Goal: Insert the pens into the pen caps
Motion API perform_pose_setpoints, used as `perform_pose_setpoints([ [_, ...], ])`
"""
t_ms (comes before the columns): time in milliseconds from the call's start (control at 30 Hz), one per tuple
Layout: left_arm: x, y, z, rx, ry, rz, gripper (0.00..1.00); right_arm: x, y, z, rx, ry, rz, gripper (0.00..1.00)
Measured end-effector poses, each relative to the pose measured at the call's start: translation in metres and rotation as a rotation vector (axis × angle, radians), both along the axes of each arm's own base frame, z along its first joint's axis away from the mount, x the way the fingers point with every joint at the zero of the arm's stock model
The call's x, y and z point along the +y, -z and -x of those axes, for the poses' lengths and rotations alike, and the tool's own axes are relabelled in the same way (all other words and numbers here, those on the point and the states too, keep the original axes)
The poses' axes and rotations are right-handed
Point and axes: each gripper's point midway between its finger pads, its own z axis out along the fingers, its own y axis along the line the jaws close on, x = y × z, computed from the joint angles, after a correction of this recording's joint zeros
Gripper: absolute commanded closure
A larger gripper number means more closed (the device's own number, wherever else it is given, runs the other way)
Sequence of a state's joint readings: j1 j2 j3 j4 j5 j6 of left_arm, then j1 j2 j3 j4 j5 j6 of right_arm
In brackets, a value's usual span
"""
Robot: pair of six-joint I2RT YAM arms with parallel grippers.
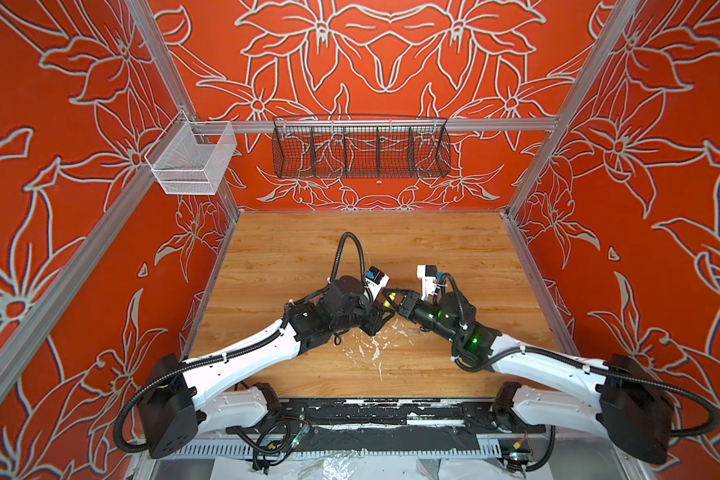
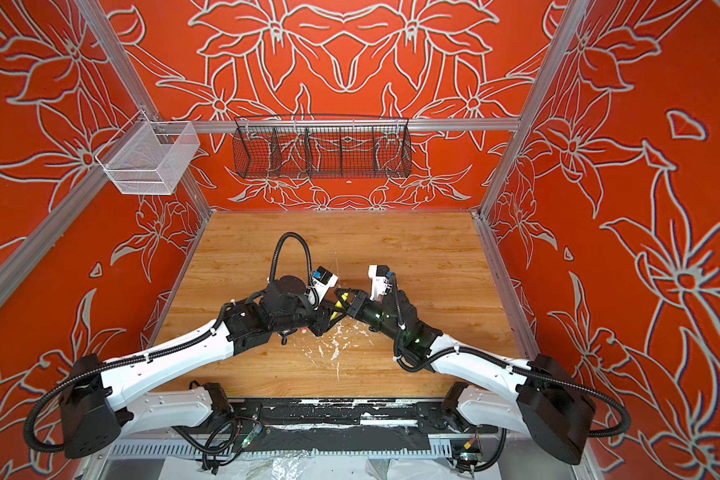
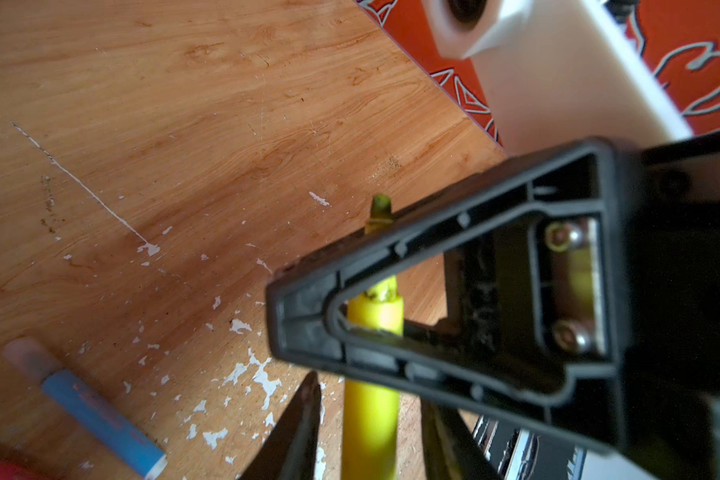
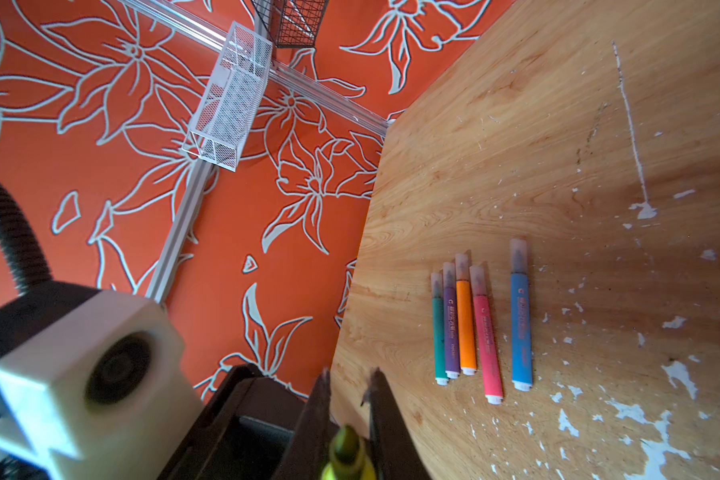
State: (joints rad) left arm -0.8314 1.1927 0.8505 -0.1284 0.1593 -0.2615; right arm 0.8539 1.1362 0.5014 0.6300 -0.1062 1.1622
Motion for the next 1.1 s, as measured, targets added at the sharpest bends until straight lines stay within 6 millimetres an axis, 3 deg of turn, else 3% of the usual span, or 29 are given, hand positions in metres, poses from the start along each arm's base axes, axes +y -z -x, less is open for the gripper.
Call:
perform_pose_setpoints([
  [200,-0.002,0.004,-0.002,-0.017,0.0,0.02,0.67,-0.001,-0.008,0.0,-0.006,0.018,-0.055,1.0],
  [333,-0.002,0.008,-0.001,-0.016,0.002,0.024,0.81,-0.001,-0.01,0.001,-0.007,0.022,-0.078,1.0],
  [400,-0.004,0.007,0.0,-0.016,0.009,0.031,0.99,-0.001,-0.008,0.0,-0.004,0.027,-0.084,1.0],
  [467,-0.004,0.007,0.0,-0.021,0.013,0.028,1.0,-0.001,-0.008,-0.001,-0.005,0.032,-0.086,0.98],
  [567,-0.003,0.009,0.0,-0.022,0.008,0.024,1.0,-0.001,-0.006,-0.001,-0.001,0.037,-0.079,0.71],
  [667,0.001,0.013,-0.002,-0.021,-0.014,0.011,1.0,-0.006,-0.001,0.0,0.011,0.055,-0.042,0.55],
  [833,0.016,0.013,-0.007,-0.03,-0.089,-0.019,1.0,-0.037,0.002,0.008,0.018,0.128,0.078,0.45],
  [1000,0.034,0.011,-0.006,-0.041,-0.152,-0.04,1.0,-0.081,0.005,0.022,0.038,0.22,0.209,0.44],
  [1100,0.047,0.014,-0.004,-0.045,-0.19,-0.065,1.0,-0.103,0.019,0.03,0.076,0.257,0.311,0.44],
])
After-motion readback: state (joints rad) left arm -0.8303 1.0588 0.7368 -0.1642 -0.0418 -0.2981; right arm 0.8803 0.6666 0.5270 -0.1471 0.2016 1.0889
